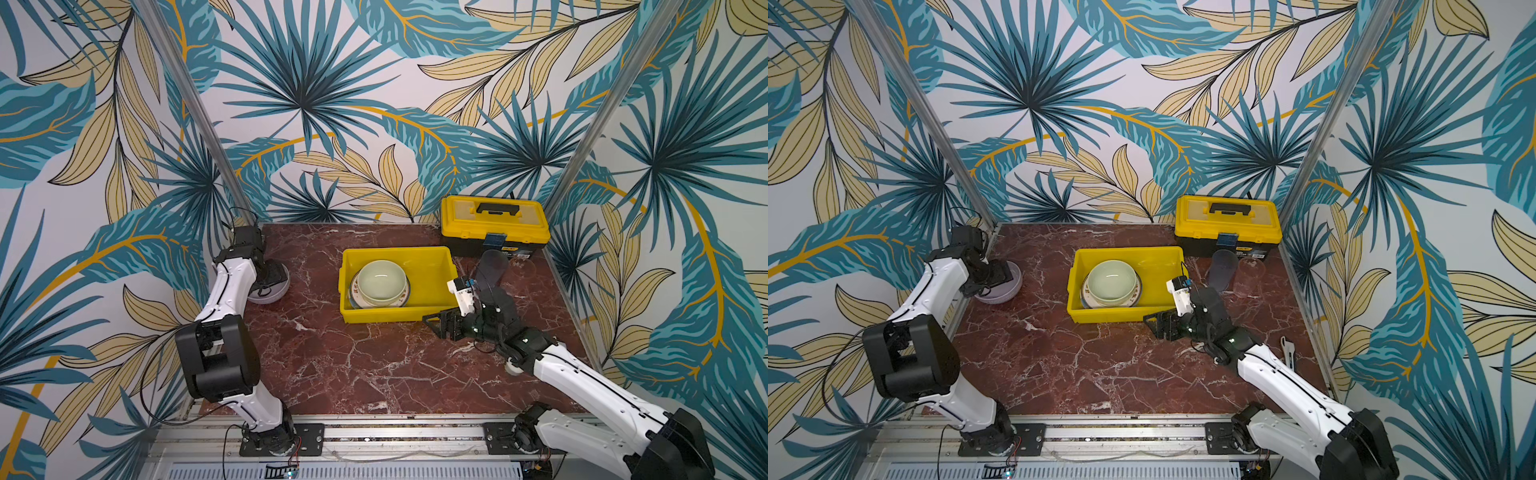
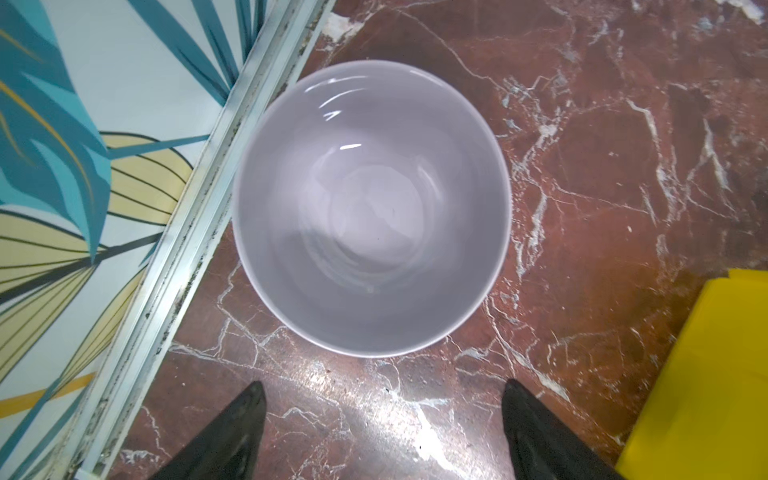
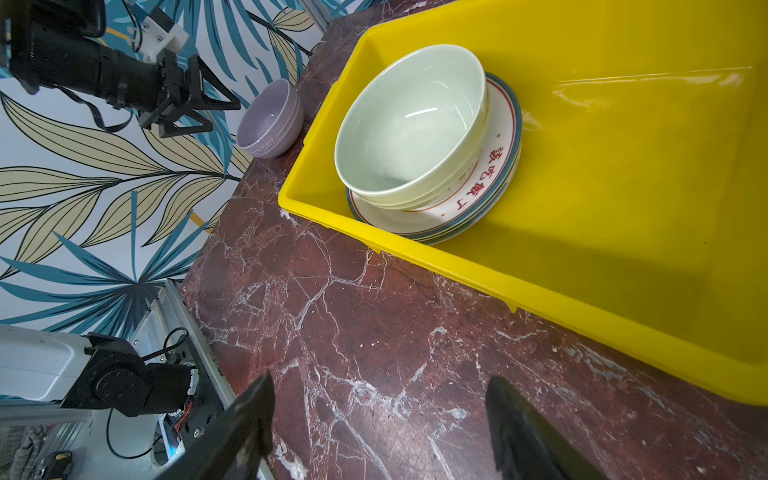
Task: Place the mixed dishes into the plastic bin
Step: 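Move the left gripper back over the lavender bowl, then pinch the lavender bowl rim with the left gripper and lift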
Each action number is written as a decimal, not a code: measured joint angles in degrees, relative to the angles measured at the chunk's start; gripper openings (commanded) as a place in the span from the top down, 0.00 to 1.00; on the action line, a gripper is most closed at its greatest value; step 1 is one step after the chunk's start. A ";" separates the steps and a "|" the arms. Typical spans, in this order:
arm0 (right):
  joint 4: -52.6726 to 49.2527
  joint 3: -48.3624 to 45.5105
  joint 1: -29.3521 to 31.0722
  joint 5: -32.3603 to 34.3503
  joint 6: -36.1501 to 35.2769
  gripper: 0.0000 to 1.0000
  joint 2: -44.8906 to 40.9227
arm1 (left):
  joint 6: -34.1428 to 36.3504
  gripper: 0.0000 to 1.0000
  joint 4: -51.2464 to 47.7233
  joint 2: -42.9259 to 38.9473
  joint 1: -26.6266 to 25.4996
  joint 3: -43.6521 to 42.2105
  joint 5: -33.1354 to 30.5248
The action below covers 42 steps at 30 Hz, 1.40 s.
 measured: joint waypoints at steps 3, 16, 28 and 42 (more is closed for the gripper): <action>0.00 -0.04 0.00 -0.24 -0.83 0.19 0.00 | -1.22 0.11 0.96 0.35 0.94 -0.72 -1.14; -0.02 0.33 0.00 -0.90 -2.69 0.19 0.74 | -3.56 0.14 3.74 5.18 5.97 -0.44 -3.32; 0.02 1.92 0.00 -2.58 -2.64 0.19 2.27 | -5.20 0.22 5.29 10.80 9.77 1.95 -1.68; 0.07 1.95 0.00 -3.39 -2.23 0.19 2.27 | -5.49 0.40 5.88 16.06 10.36 5.03 1.03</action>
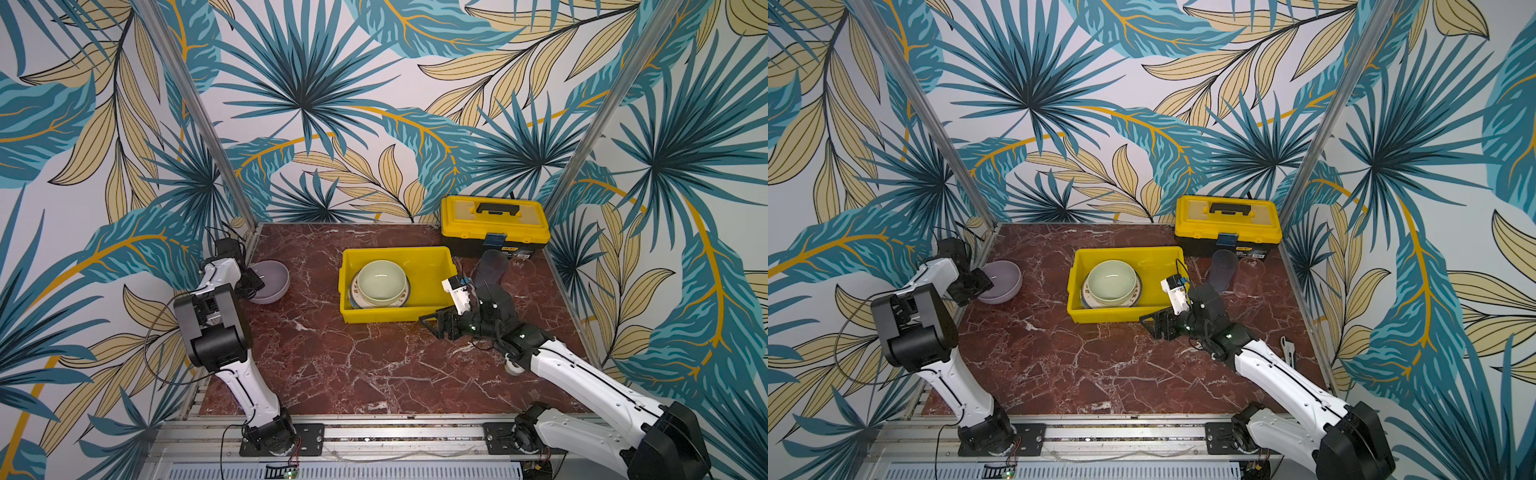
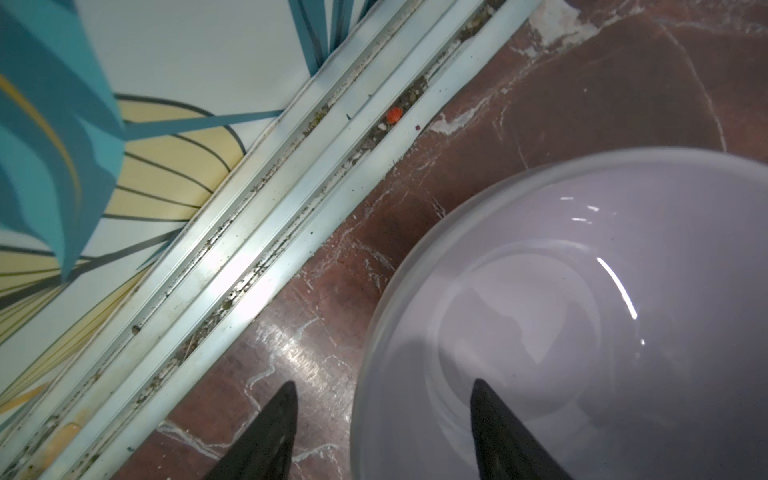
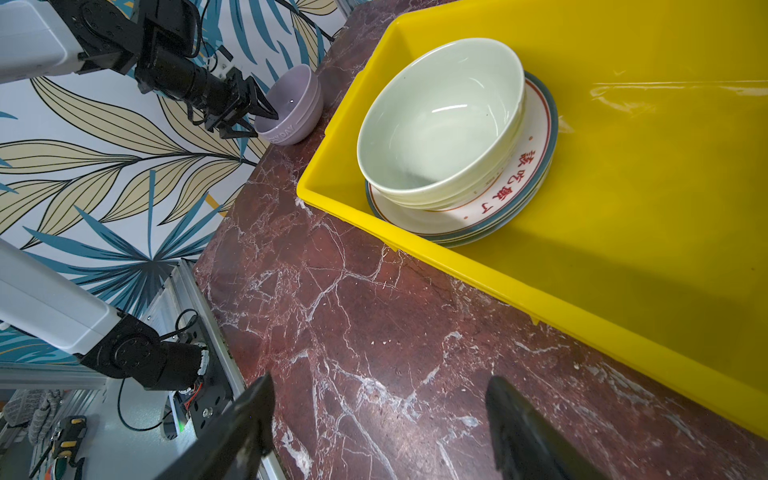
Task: Place the mixed dishes into the plastic bin
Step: 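Pinch the lavender bowl rim with the left gripper and lift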
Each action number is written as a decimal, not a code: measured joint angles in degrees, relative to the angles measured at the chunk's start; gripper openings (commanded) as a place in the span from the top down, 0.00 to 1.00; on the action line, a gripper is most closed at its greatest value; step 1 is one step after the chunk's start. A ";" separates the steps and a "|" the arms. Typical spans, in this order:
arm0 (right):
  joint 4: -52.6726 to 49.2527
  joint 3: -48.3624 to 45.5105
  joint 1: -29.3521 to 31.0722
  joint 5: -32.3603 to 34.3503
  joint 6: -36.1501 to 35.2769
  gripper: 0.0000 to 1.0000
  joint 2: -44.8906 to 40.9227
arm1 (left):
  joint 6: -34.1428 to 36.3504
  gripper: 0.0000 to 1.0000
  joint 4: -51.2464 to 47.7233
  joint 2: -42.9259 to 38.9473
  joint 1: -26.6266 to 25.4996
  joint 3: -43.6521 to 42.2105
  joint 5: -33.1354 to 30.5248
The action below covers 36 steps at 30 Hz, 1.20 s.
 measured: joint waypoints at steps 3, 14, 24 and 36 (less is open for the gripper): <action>0.02 0.00 0.00 0.00 0.00 0.19 0.00 | -0.04 0.46 0.37 1.09 0.63 0.42 1.25; 0.42 0.00 0.00 0.02 0.00 0.19 -0.02 | -0.02 0.58 0.42 1.68 1.09 0.42 4.04; 0.37 0.00 0.00 0.07 -0.04 0.19 -1.18 | 0.70 0.69 0.39 1.73 1.20 0.42 5.46; 0.37 0.00 0.00 0.37 -0.07 0.19 -1.53 | 1.11 0.87 0.87 1.73 0.11 0.42 6.88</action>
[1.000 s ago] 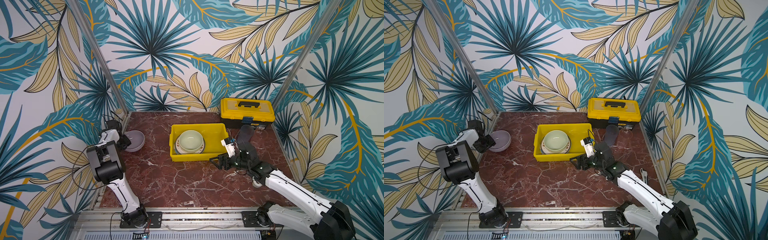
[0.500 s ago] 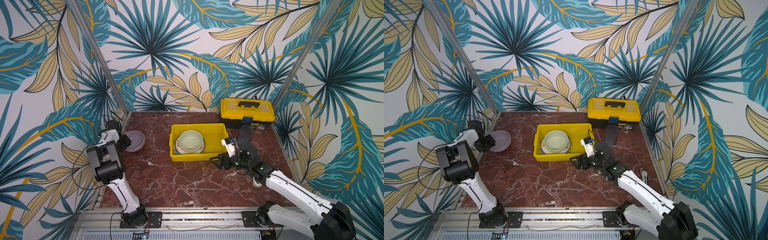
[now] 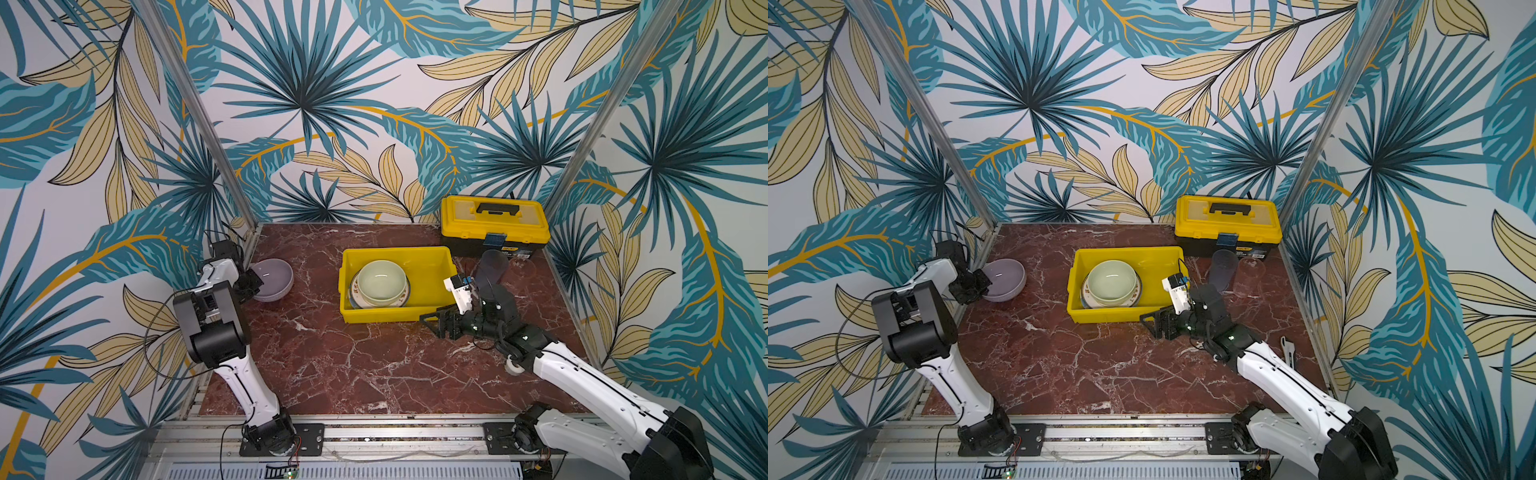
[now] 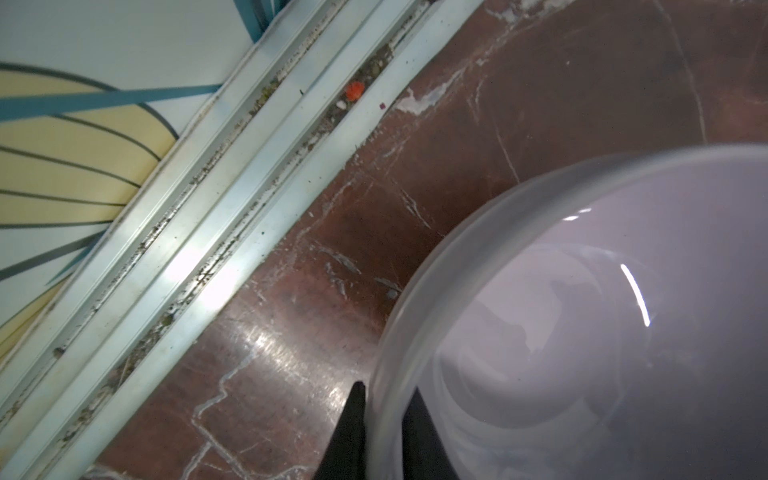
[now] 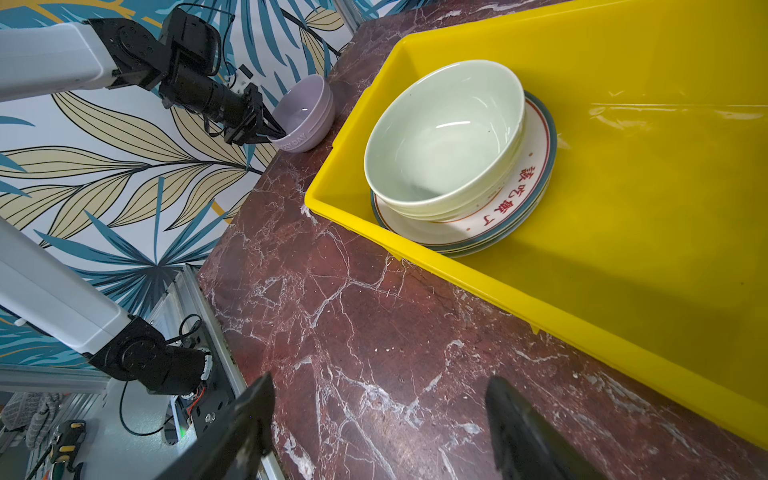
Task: Place the mixed dishes into the plastic bin
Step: 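Pinch the lavender bowl rim with the left gripper and lift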
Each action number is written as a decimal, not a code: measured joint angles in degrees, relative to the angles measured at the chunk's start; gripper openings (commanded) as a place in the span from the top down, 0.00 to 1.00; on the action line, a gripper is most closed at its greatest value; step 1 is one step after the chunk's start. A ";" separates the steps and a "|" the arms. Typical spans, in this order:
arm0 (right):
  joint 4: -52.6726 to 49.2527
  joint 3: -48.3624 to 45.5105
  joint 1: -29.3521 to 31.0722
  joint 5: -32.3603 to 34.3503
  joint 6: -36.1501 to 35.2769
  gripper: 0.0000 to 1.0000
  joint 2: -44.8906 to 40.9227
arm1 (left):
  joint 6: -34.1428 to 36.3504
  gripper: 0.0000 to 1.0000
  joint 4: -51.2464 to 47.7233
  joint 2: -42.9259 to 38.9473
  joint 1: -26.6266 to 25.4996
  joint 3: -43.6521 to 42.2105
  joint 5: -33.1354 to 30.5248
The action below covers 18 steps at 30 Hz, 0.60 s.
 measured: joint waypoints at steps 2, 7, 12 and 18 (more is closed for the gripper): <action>-0.02 0.00 0.00 0.20 0.00 0.19 -0.13 | 0.09 0.90 -0.07 0.00 -0.74 0.00 0.17; 0.00 -0.02 0.00 0.61 -0.17 0.19 -0.85 | 0.94 0.92 -0.55 -0.07 -2.49 0.00 0.79; 0.00 -0.17 0.00 0.79 -0.17 0.19 -0.87 | 1.27 0.93 -1.27 -0.55 -3.61 -0.04 1.60; 0.00 -0.39 0.00 1.03 -0.17 0.19 -0.98 | 1.44 0.95 -1.79 -2.56 -4.72 -0.37 2.91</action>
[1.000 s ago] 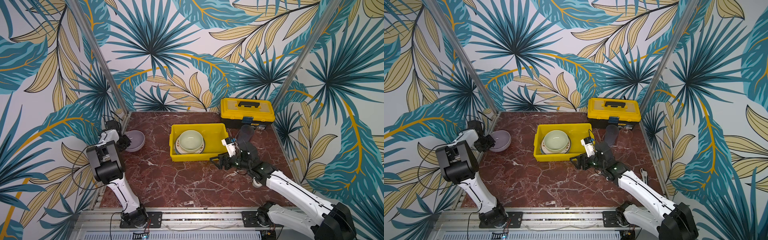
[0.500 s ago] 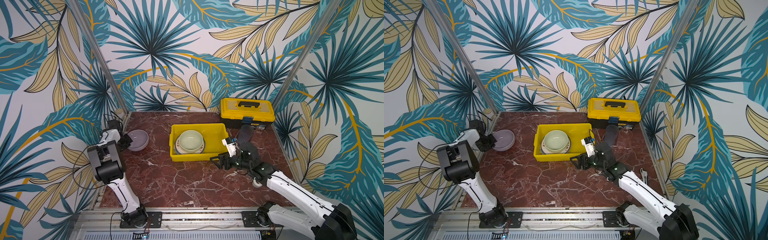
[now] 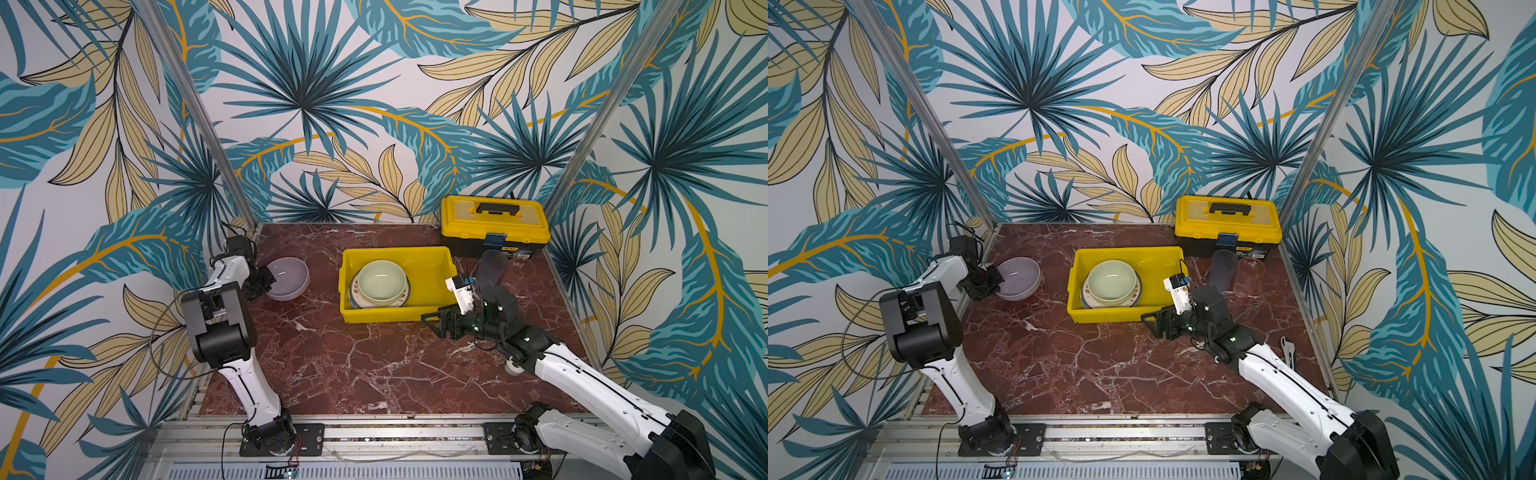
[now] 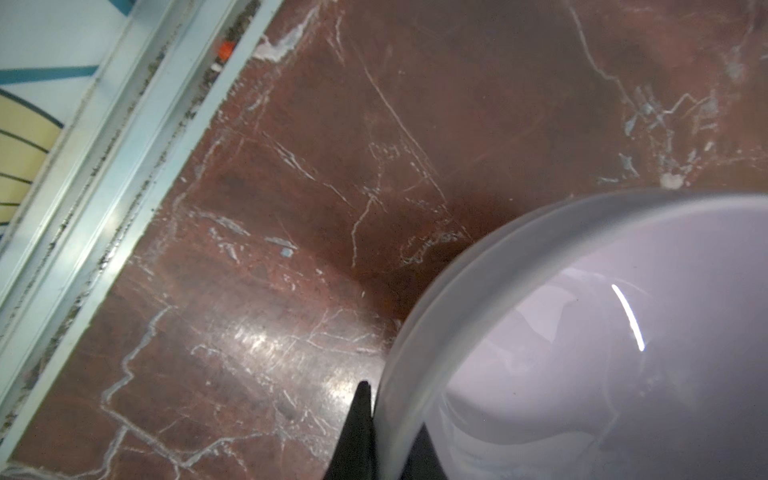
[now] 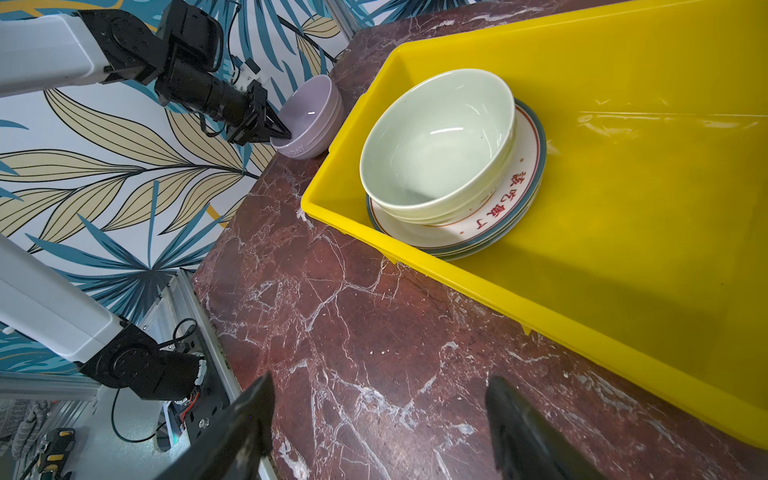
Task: Place the mixed dishes into the plastic bin
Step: 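Pinch the lavender bowl rim with the left gripper and lift, then carry the lavender bowl over the bin with the left gripper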
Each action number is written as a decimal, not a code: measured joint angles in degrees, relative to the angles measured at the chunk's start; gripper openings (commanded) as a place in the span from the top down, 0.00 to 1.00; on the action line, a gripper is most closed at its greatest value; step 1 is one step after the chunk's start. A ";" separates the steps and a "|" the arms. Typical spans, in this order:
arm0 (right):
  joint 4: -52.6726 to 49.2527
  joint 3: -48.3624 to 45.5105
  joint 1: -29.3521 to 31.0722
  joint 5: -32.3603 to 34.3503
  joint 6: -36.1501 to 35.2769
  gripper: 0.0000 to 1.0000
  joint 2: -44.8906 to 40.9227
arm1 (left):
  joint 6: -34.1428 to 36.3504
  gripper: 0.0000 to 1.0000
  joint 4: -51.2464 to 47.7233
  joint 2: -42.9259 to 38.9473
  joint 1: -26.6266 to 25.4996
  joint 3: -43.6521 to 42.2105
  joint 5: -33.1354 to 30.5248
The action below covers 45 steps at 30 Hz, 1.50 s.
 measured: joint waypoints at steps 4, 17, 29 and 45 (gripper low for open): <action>0.00 -0.02 0.00 0.20 0.00 0.19 0.00 | 0.09 0.95 -0.22 -2.21 -0.68 0.00 1.44; 0.92 -0.55 0.00 0.68 0.26 0.19 -0.11 | 0.22 0.96 -2.64 -8.55 -5.27 0.15 5.70; 1.14 -1.68 0.00 1.73 0.87 0.19 -2.08 | 0.85 0.96 -6.05 -11.87 -12.76 3.06 9.38; 2.54 -1.97 0.00 2.19 2.21 0.19 -2.34 | 0.74 0.96 -7.23 -12.57 -23.10 7.34 11.08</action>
